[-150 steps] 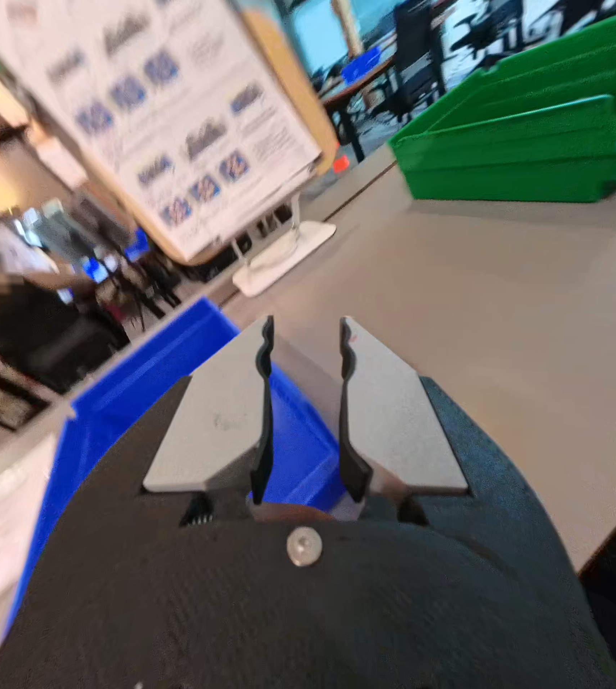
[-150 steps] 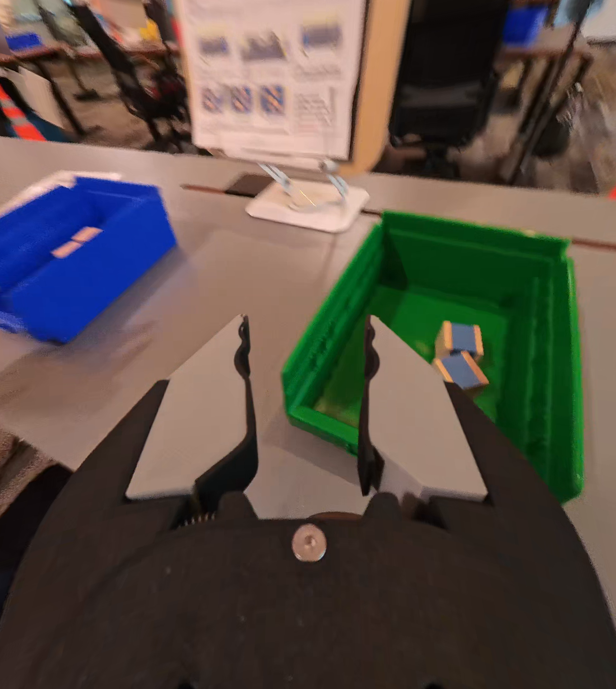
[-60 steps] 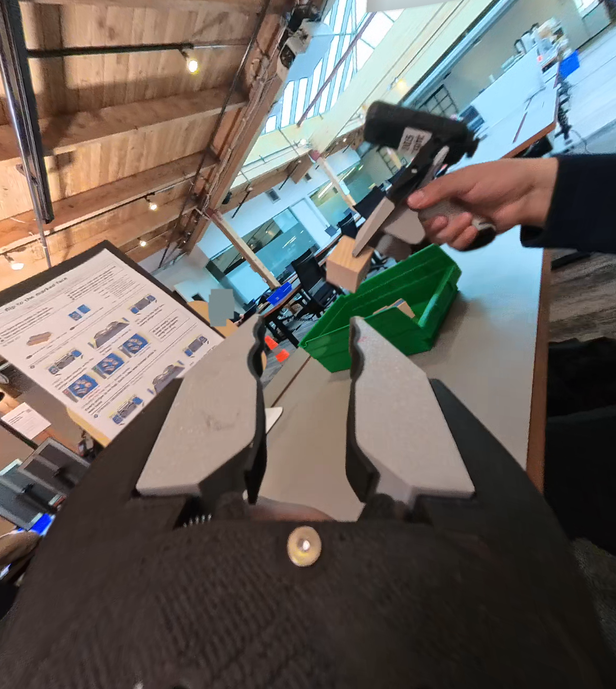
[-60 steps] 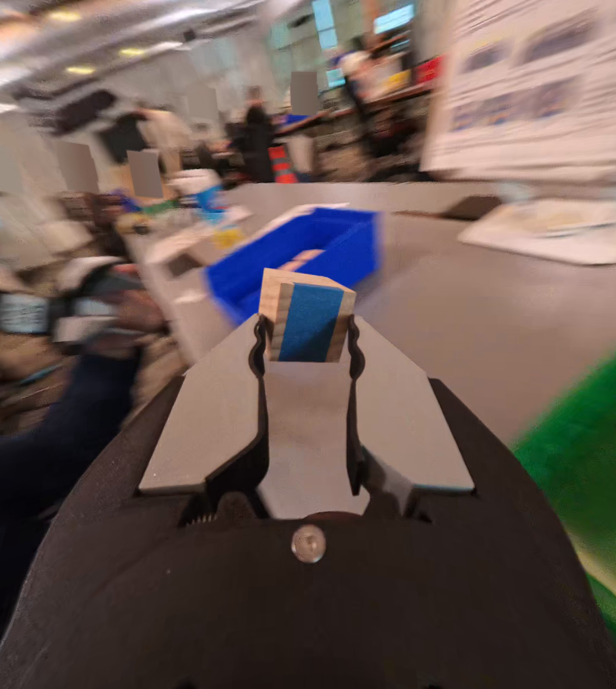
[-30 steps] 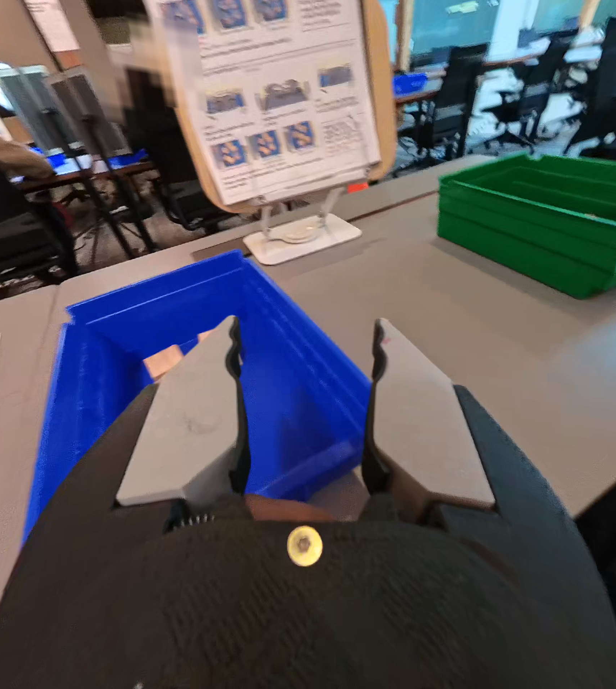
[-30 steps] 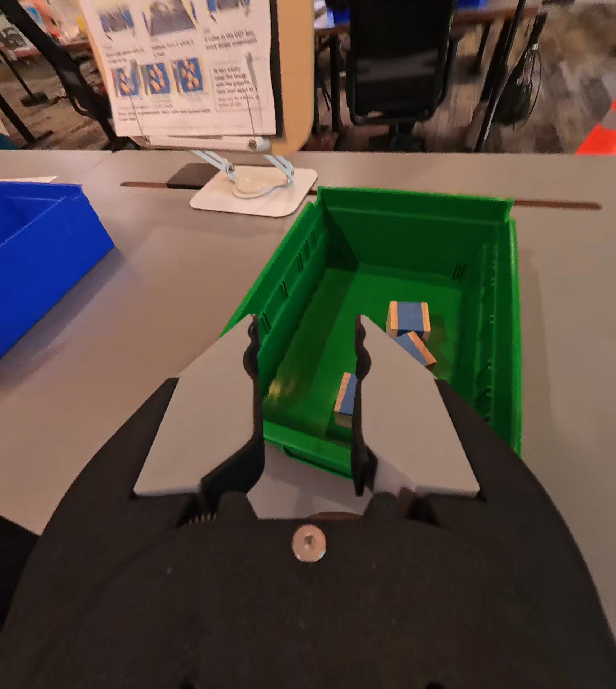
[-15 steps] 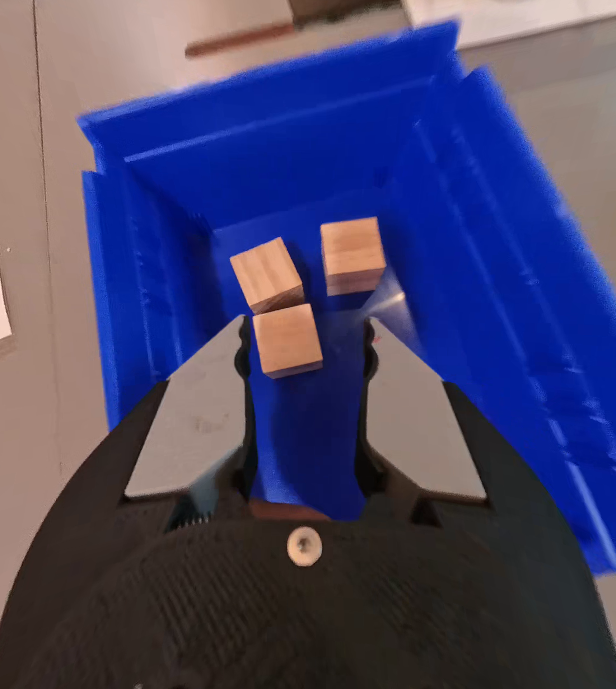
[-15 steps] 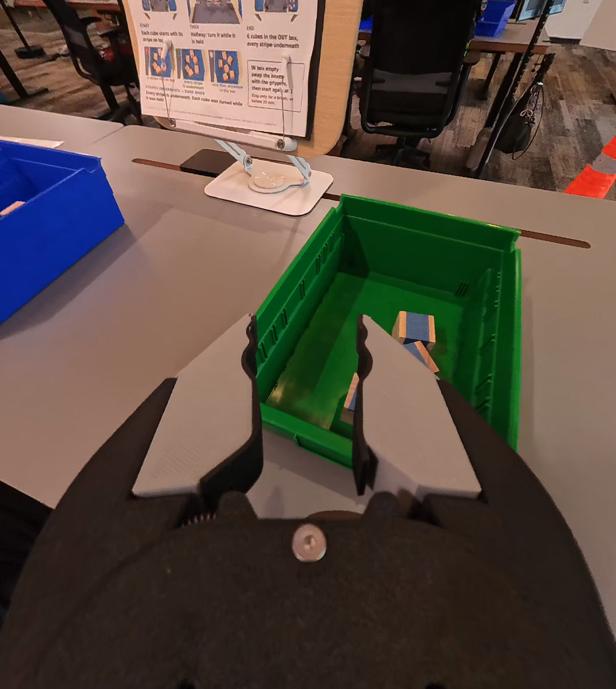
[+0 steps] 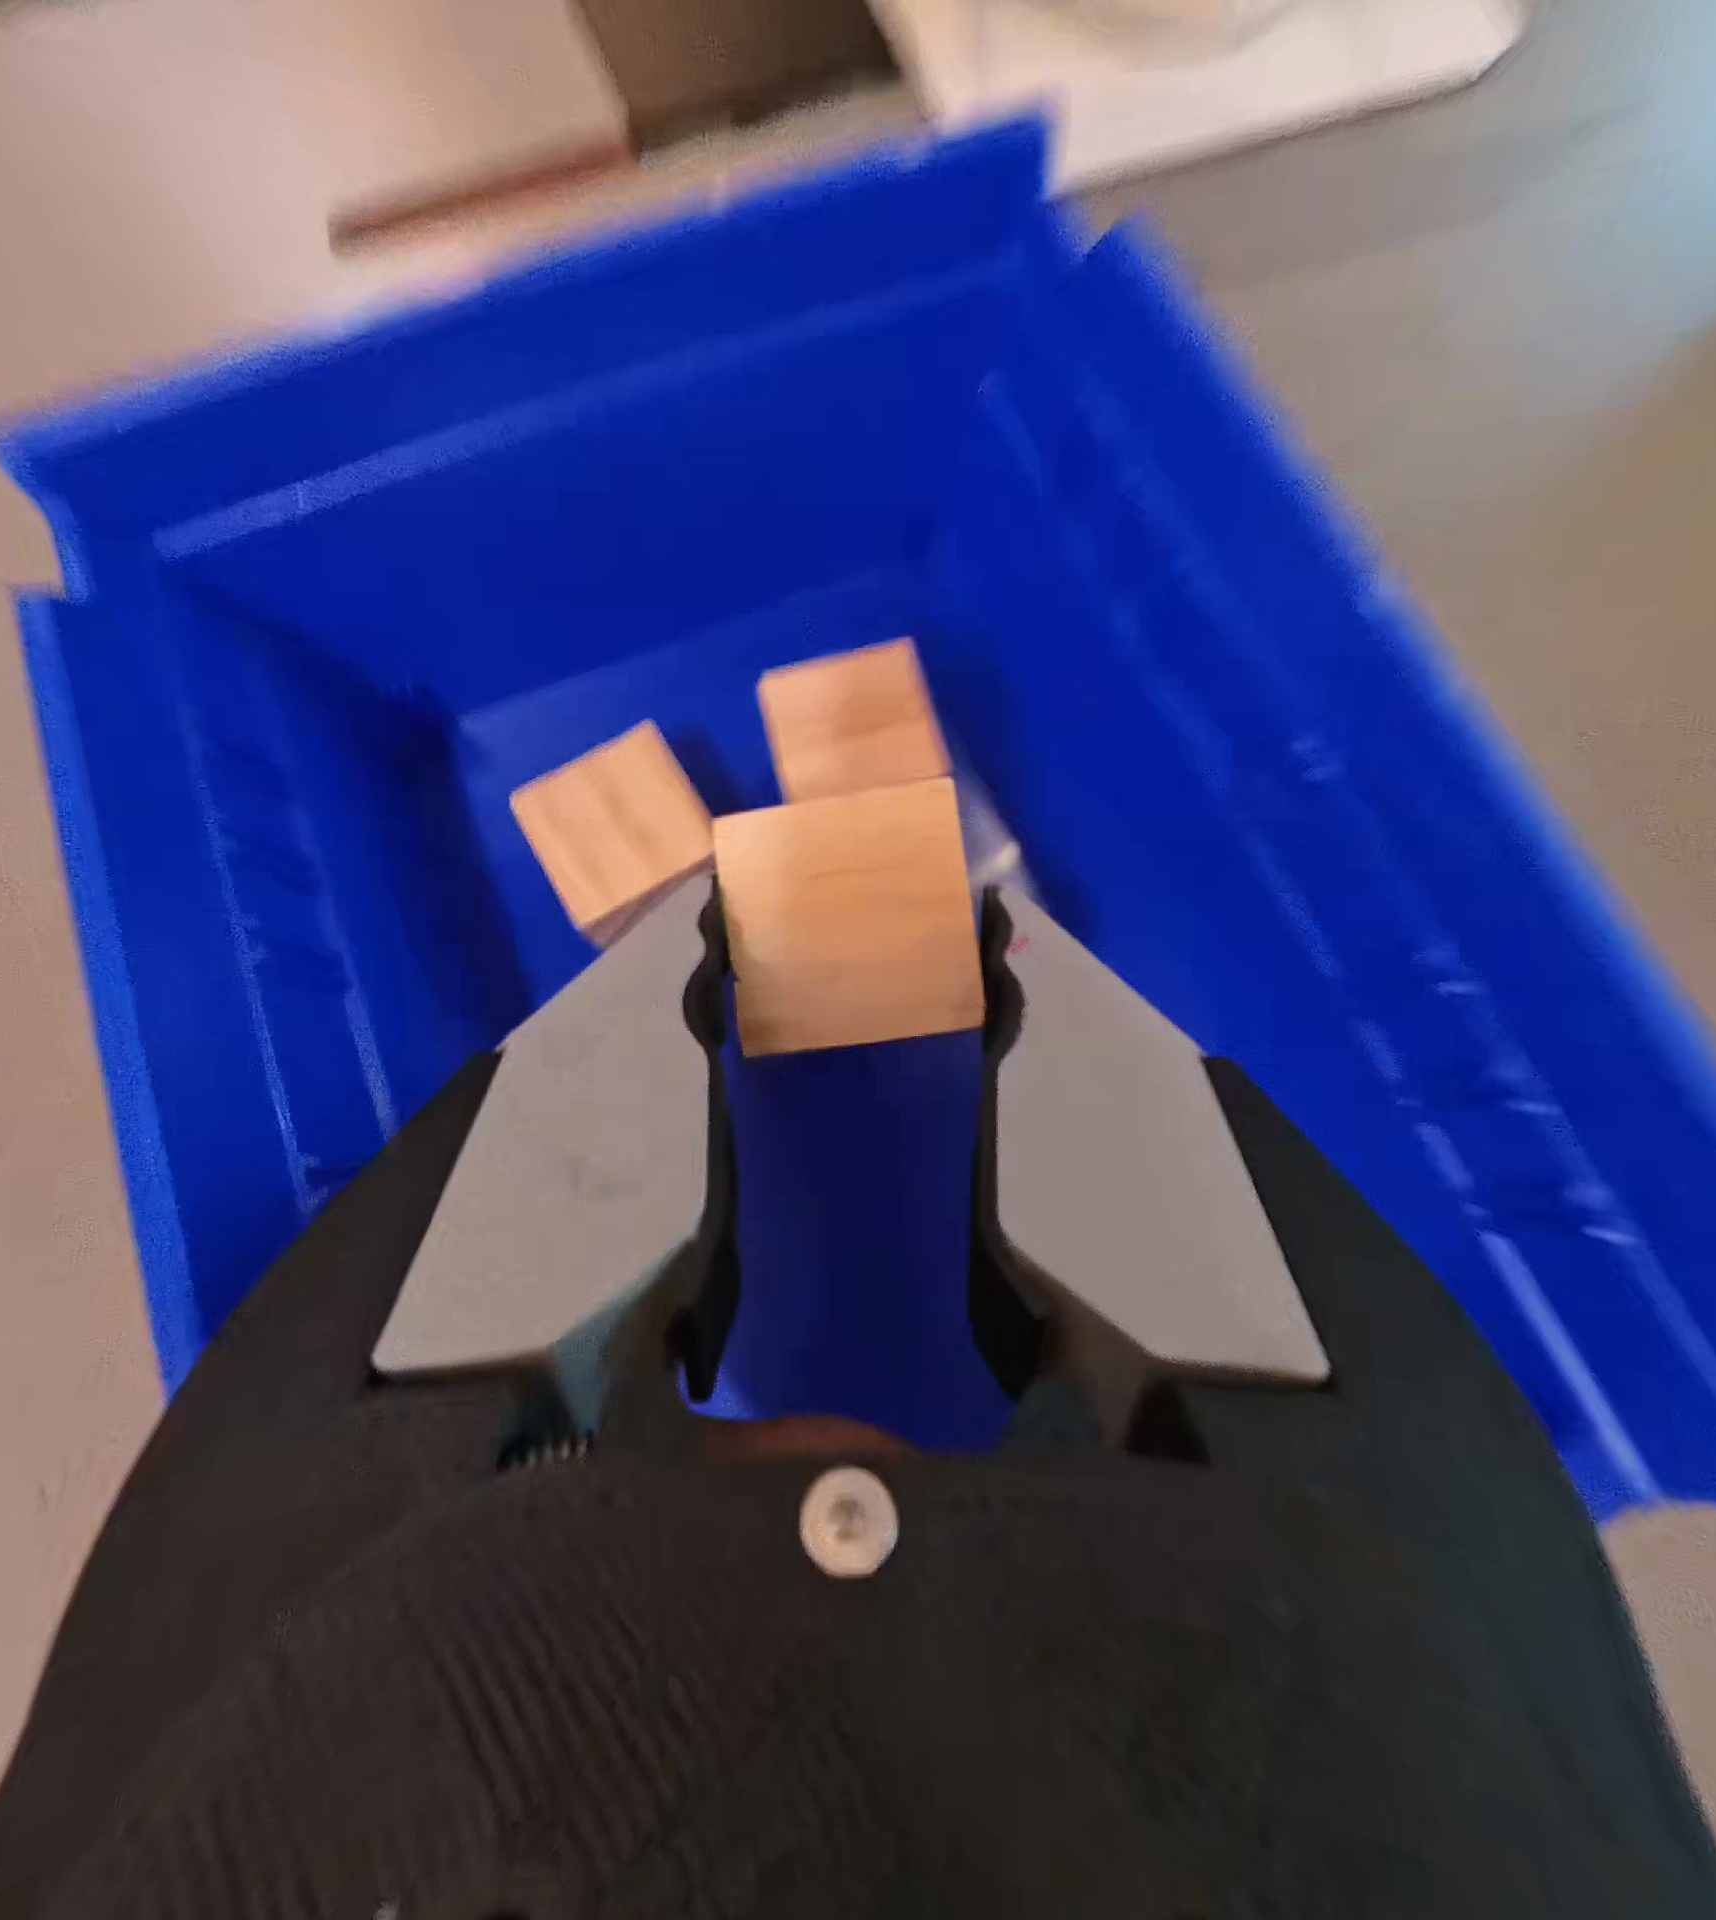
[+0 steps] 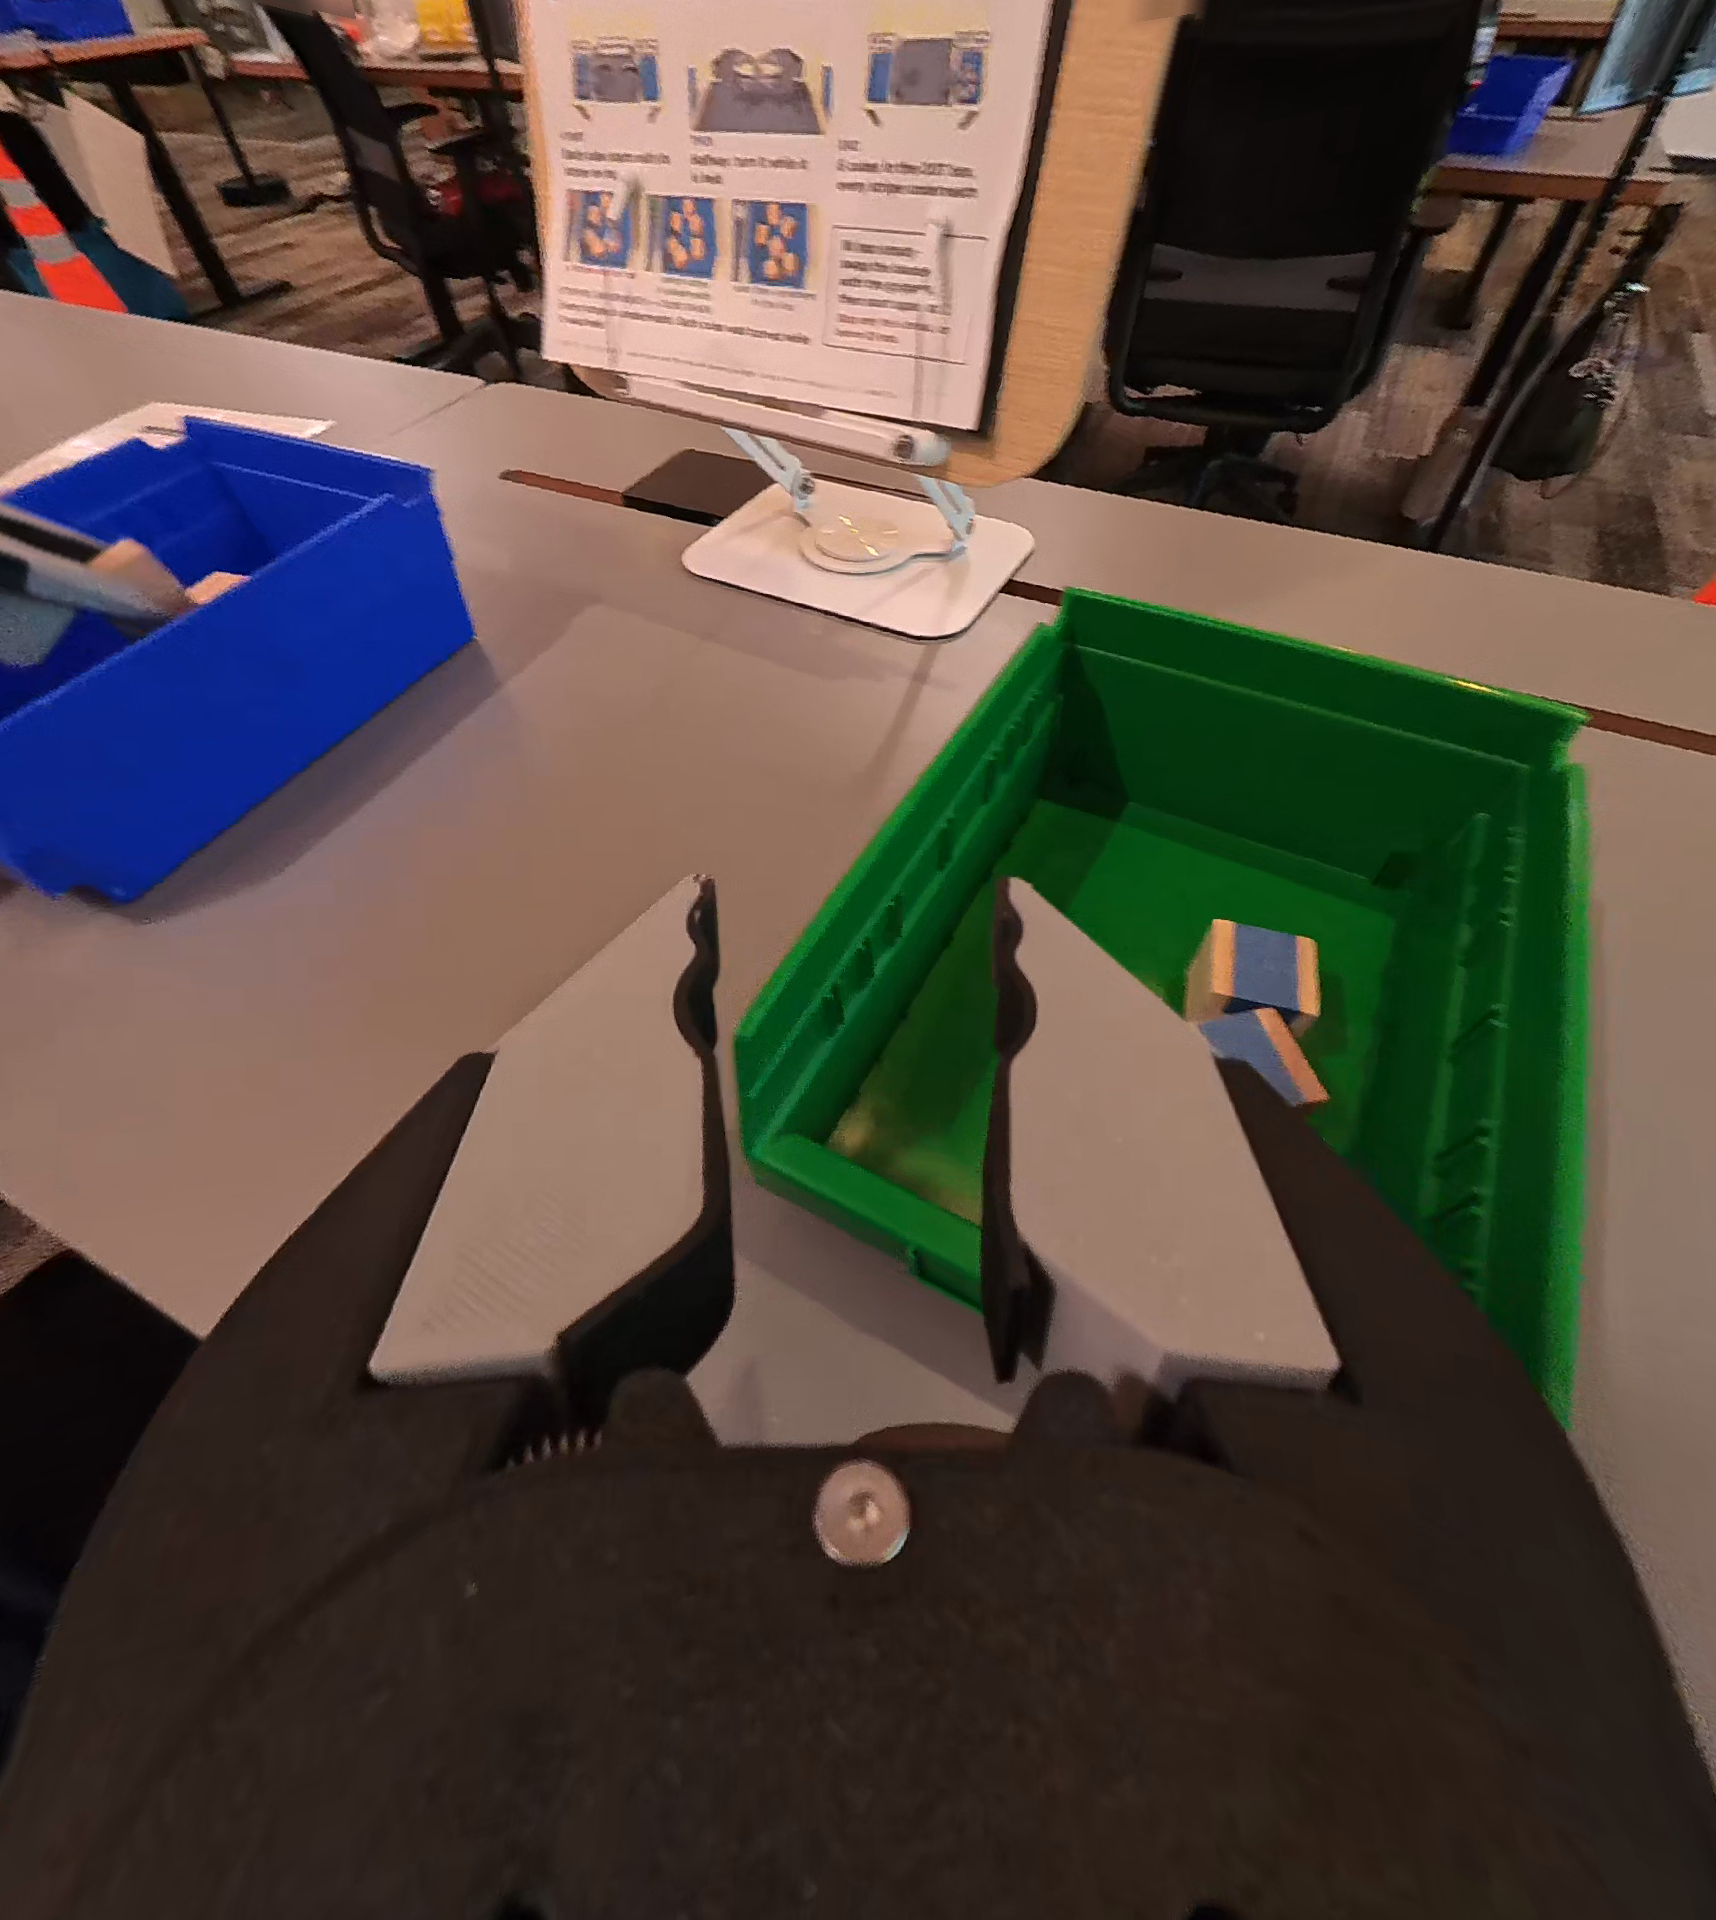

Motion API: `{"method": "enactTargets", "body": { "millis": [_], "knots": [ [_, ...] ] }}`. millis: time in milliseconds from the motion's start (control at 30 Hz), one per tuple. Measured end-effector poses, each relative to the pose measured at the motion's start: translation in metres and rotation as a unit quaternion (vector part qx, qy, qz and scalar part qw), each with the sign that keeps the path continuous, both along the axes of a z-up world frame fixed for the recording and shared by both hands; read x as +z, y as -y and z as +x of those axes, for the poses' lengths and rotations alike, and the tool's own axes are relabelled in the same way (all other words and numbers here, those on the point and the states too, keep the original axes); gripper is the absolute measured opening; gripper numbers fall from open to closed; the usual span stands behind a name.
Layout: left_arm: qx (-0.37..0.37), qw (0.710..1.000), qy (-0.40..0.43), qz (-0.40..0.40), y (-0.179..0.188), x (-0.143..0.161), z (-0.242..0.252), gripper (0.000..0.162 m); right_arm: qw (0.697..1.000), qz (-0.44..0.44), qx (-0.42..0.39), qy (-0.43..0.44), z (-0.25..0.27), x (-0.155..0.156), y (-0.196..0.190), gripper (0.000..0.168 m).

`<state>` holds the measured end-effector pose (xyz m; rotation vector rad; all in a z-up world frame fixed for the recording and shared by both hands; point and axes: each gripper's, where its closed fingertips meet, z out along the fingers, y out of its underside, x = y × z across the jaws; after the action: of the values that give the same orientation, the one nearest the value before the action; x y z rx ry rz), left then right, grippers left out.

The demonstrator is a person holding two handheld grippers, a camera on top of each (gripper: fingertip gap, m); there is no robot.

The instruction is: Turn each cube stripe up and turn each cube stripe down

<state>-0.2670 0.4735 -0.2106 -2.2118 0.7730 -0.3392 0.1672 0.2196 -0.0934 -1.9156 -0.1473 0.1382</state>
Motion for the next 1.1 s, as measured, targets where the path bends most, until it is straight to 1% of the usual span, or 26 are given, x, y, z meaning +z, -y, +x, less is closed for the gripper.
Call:
{"method": "enactTargets", "body": {
  "millis": [67,100,133,167,200,233,267,300,333,367,433,500,533,600,700,733,767,800,833,900,1000,1033,1100],
  "knots": [
    [-0.045,0.995,0.06,0.06,0.019,0.04,0.018,0.047,1.0,0.003,0.029,-0.008,-0.017,0.001,-0.001,0.05],
    [-0.082,0.987,0.102,0.09,0.036,0.063,0.03,0.047,0.999,0.003,0.048,-0.016,-0.028,0.002,-0.002,0.05],
    [-0.129,0.973,0.15,0.118,0.058,0.086,0.045,0.047,0.997,0.003,0.075,-0.03,-0.043,0.002,-0.002,0.05],
    [-0.189,0.951,0.2,0.143,0.086,0.108,0.06,0.047,0.993,0.001,0.107,-0.048,-0.06,0.002,-0.002,0.05],
    [-0.258,0.918,0.247,0.173,0.12,0.129,0.074,0.047,0.988,-0.003,0.142,-0.068,-0.079,0.002,0.0,0.051],
    [-0.328,0.873,0.286,0.22,0.159,0.148,0.085,0.047,0.981,-0.011,0.176,-0.085,-0.099,0.001,0.002,0.051],
    [-0.386,0.82,0.312,0.284,0.197,0.163,0.092,0.047,0.973,-0.02,0.208,-0.096,-0.12,0.0,0.005,0.052],
    [-0.429,0.767,0.325,0.349,0.234,0.172,0.095,0.047,0.964,-0.025,0.241,-0.107,-0.142,0.0,0.01,0.053],
    [-0.453,0.728,0.332,0.392,0.262,0.177,0.099,0.047,0.951,-0.027,0.285,-0.121,-0.166,0.002,0.018,0.054],
    [-0.473,0.709,0.335,0.403,0.284,0.178,0.105,0.047,0.93,-0.03,0.337,-0.145,-0.193,0.006,0.03,0.054],
    [-0.508,0.68,0.337,0.407,0.321,0.176,0.115,0.047,0.873,-0.041,0.438,-0.211,-0.239,0.018,0.061,0.055],
    [-0.518,0.655,0.34,0.433,0.344,0.177,0.123,0.047,0.818,-0.062,0.505,-0.27,-0.269,0.027,0.086,0.058],
    [-0.523,0.647,0.345,0.435,0.352,0.177,0.126,0.047,0.797,-0.073,0.526,-0.289,-0.279,0.029,0.095,0.06],
    [-0.528,0.636,0.355,0.436,0.362,0.176,0.131,0.046,0.772,-0.084,0.544,-0.317,-0.292,0.031,0.104,0.062],
    [-0.535,0.641,0.325,0.444,0.367,0.161,0.146,0.046,0.744,-0.091,0.559,-0.356,-0.301,0.036,0.111,0.063],
    [-0.534,0.643,0.309,0.454,0.367,0.156,0.151,0.046,0.743,-0.096,0.554,-0.363,-0.303,0.034,0.109,0.066],
    [-0.531,0.645,0.295,0.463,0.366,0.151,0.155,0.046,0.749,-0.098,0.546,-0.362,-0.303,0.03,0.105,0.063],
    [-0.526,0.649,0.285,0.47,0.364,0.149,0.158,0.046,0.762,-0.098,0.535,-0.352,-0.302,0.024,0.099,0.05],
    [-0.517,0.658,0.273,0.475,0.36,0.146,0.16,0.047,0.765,-0.097,0.529,-0.354,-0.299,0.023,0.095,0.05],
    [-0.498,0.681,0.252,0.474,0.35,0.14,0.164,0.046,0.784,-0.097,0.511,-0.339,-0.295,0.017,0.087,0.049],
    [-0.449,0.703,0.255,0.488,0.338,0.139,0.163,0.043,0.813,-0.068,0.484,-0.316,-0.284,0.017,0.075,0.045],
    [-0.431,0.703,0.262,0.501,0.335,0.143,0.159,0.04,0.827,-0.057,0.465,-0.309,-0.276,0.018,0.068,0.045],
    [-0.398,0.704,0.285,0.514,0.325,0.151,0.148,0.035,0.872,-0.014,0.403,-0.278,-0.244,0.023,0.048,0.045]
  ]
}}
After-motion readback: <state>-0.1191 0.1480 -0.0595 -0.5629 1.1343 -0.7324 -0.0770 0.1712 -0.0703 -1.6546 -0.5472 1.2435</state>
